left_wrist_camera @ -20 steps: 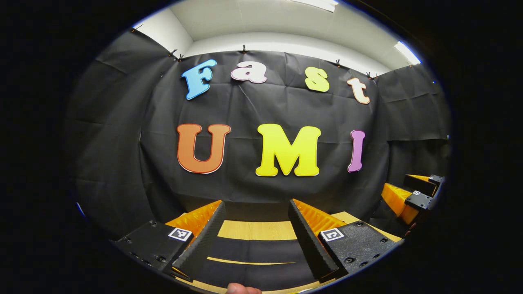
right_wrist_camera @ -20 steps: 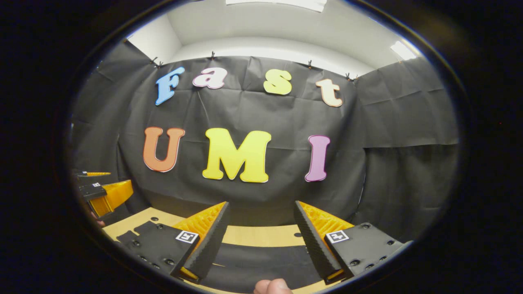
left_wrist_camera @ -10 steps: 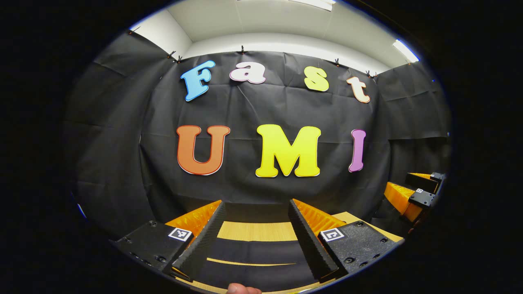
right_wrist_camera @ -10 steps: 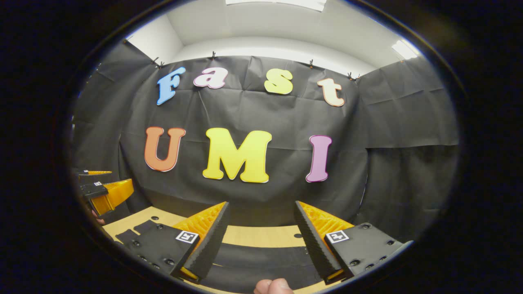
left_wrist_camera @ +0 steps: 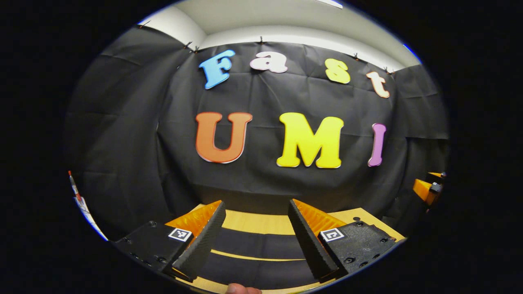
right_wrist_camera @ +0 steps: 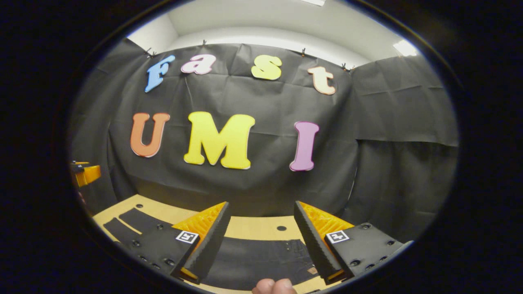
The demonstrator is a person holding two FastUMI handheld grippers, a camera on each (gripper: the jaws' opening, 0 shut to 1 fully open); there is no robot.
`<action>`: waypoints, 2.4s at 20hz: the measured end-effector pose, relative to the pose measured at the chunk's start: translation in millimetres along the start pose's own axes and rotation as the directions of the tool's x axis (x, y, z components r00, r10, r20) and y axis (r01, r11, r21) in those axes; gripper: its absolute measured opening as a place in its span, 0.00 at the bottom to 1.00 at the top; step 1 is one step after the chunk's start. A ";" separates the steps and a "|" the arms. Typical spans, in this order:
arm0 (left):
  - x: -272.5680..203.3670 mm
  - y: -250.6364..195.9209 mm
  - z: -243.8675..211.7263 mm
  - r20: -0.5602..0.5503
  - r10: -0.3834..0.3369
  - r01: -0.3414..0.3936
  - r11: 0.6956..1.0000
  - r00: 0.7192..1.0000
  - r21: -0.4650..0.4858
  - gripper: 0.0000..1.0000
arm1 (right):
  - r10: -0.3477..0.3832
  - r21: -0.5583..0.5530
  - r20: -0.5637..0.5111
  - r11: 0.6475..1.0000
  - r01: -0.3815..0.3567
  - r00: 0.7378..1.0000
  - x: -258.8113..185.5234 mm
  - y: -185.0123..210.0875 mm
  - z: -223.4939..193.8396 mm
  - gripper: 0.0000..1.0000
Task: Grasp the waist and the cuffs of the jeans and fold them to make the two legs overlap; first hold the waist and fold one-third of the jeans toward the cuffs, then hold the cuffs and fold the remaining one-third in the same direction to finish folding.
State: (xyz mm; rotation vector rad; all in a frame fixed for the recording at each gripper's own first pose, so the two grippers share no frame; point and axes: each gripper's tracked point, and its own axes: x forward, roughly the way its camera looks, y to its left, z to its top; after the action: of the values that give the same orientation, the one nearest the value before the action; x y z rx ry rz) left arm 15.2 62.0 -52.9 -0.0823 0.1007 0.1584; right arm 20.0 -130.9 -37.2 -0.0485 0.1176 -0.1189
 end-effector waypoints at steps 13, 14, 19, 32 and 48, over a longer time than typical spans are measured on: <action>-19.3 182.5 -152.3 -0.480 0.349 -0.571 0.676 0.805 -0.466 0.99 | -0.157 0.152 -0.472 0.955 0.255 0.868 14.7 -148.5 -160.9 0.96; -23.4 181.8 -165.9 -0.517 0.351 -0.612 0.594 0.781 -0.522 0.99 | -0.147 0.176 -0.515 0.946 0.272 0.845 13.9 -148.9 -173.5 0.97; -34.7 162.6 -192.3 -0.642 0.273 -0.698 0.318 0.716 -0.642 0.99 | -0.092 0.356 -0.674 0.829 0.432 0.733 13.0 -165.3 -229.4 0.96; -2.6 181.7 -233.1 -0.727 0.168 -0.746 0.142 0.665 -0.650 0.99 | 0.076 0.479 -0.844 0.554 0.681 0.531 6.9 -148.4 -325.4 0.98; 20.2 172.3 -243.9 -0.747 0.105 -0.744 0.250 0.657 -0.620 0.99 | 0.032 0.456 -0.851 0.540 0.707 0.525 37.6 -159.8 -363.9 0.97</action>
State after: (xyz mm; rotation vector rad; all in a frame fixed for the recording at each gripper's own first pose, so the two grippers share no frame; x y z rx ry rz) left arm -15.5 212.8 -309.6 -1.2981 0.6779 0.8134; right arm -5.0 -309.0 -393.6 0.9201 0.9830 -0.6635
